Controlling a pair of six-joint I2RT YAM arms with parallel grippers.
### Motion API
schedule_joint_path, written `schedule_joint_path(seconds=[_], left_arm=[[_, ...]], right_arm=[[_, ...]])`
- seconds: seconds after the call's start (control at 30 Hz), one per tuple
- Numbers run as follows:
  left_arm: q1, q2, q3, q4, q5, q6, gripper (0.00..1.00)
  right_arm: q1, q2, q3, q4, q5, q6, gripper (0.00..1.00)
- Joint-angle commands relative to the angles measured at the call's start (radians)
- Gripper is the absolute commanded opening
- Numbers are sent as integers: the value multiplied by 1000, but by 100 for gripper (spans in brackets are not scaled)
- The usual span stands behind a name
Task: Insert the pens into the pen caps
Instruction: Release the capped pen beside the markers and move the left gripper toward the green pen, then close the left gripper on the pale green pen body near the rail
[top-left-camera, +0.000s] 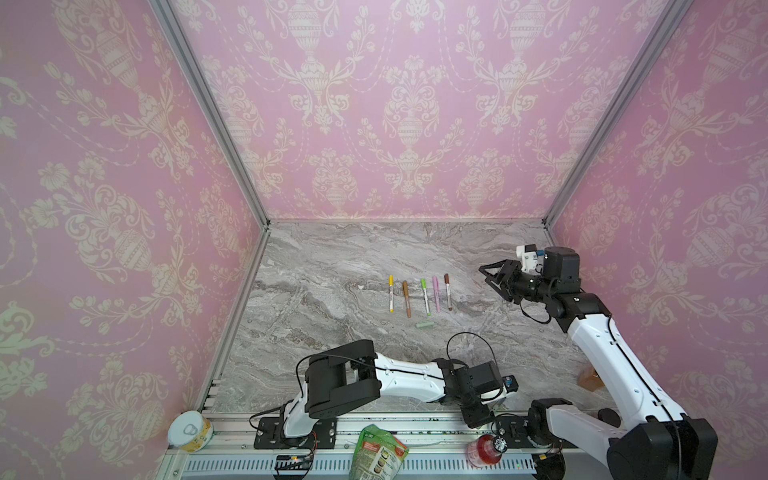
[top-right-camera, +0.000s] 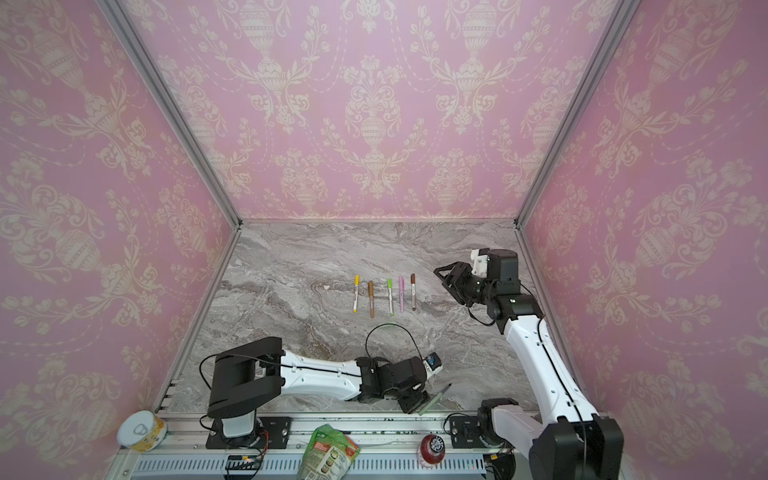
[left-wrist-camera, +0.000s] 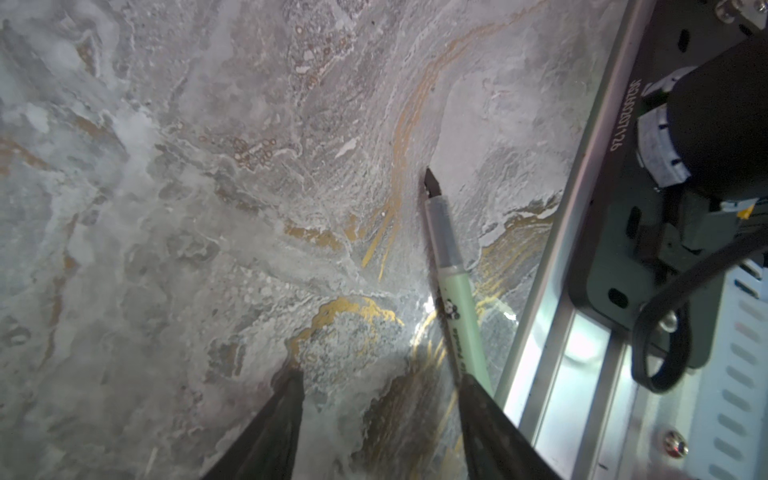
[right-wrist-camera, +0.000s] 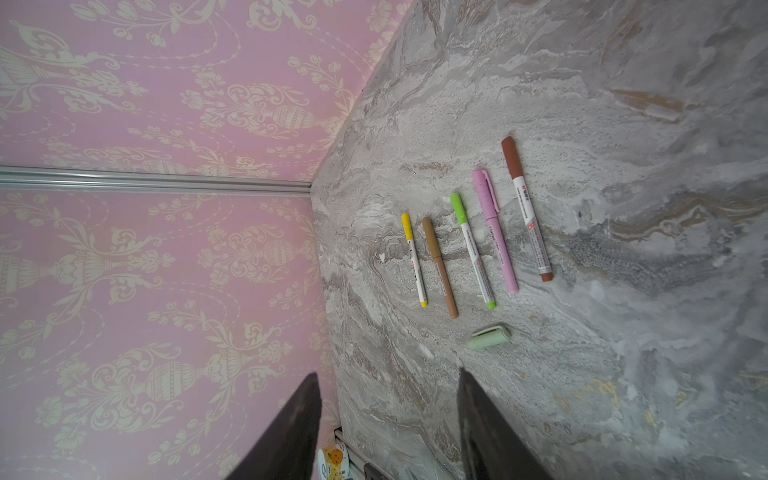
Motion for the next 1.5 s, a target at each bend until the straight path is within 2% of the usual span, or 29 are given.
schedule_joint_path(seconds=[0.0,0.47,0.67,0.8,1.0,1.23,1.47], left_arm=[[-13,32,38,-31,-18,44,62],[-22,91,113,-186,-166,70,51],[-22,64,84,-146,-198,58,52],[-21,1,37,-60,-165,65,55],[-20,-58,-16,32,-39,99,60],[-19,-26,28,-4,83,137,66],[-22,33,97,-67,129,166,68]], right_arm=[[-5,6,30,-21,-6,-27,53],[-3,8,48,-24,-6,-24,51],[-4,5,49,-25,-7,-28,50],[-3,6,51,-34,0,-40,50],[-1,-1,34,-19,-2,-43,50],[0,-9,18,3,-19,-41,50],[0,6,35,13,-37,-45,50]])
